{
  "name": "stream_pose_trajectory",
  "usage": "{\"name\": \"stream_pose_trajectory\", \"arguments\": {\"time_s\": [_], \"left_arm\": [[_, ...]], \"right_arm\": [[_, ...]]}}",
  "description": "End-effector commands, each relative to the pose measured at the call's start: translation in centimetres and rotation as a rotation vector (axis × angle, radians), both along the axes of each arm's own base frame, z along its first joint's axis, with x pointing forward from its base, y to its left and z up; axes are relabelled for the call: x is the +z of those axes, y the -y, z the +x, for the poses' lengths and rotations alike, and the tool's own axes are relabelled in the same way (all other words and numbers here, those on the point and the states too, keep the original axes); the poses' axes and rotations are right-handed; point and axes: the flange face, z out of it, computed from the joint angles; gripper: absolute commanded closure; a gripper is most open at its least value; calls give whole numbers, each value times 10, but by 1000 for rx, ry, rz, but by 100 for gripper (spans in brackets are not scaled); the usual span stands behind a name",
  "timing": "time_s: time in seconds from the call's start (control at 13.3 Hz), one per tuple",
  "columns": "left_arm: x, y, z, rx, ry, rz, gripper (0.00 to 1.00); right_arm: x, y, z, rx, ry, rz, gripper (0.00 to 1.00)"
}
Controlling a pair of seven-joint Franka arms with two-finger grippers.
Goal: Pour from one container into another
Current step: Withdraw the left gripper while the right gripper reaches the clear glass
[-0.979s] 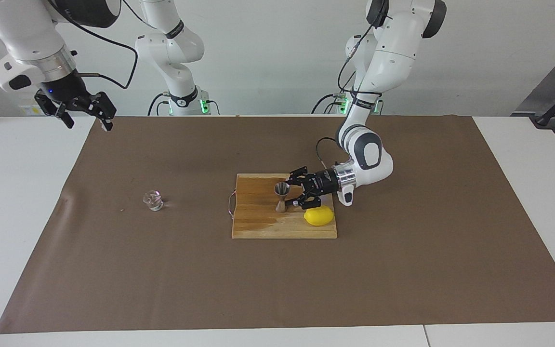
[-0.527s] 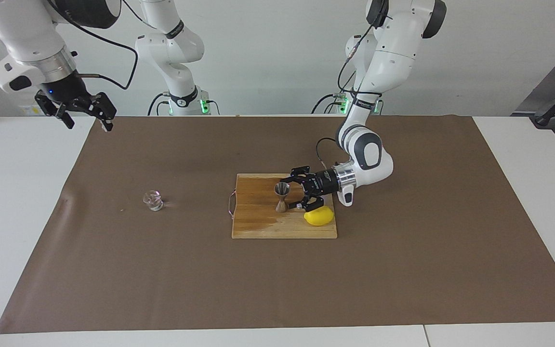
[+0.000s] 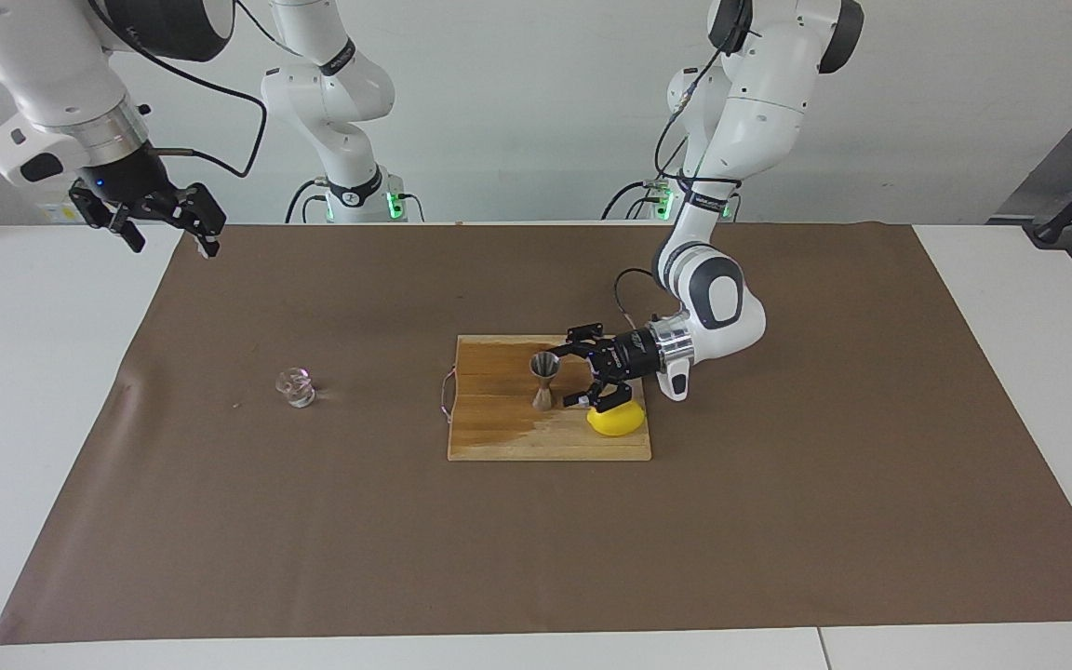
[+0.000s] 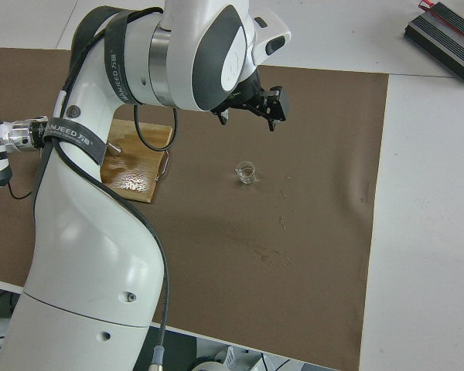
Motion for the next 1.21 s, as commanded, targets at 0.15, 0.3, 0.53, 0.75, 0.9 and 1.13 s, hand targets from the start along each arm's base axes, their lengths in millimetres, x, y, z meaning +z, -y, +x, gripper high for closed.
{"name": "stream_pose_trajectory", "arguments": {"time_s": [0.15, 0.3, 0.53, 0.75, 0.9, 1.13], "left_arm": [[26, -50, -1, -37, 20, -5, 0], [38, -72, 2, -52, 29, -4, 0], [51, -120, 16, -103, 58, 70, 0], [69, -159, 35, -188, 135, 163, 0], [79, -178, 44, -255, 182, 246, 0], [88, -199, 49, -355, 231, 378, 0]], "right_arm": [[1, 5, 1, 4, 10, -4, 0], [1, 5, 1, 5, 10, -4, 0], [0, 6, 2, 17, 8, -3, 0], [-9, 6, 14, 18, -5, -9, 0], [-13, 6, 31, 13, 15, 45, 0], [-30, 1, 52, 73, 64, 45, 0]]}}
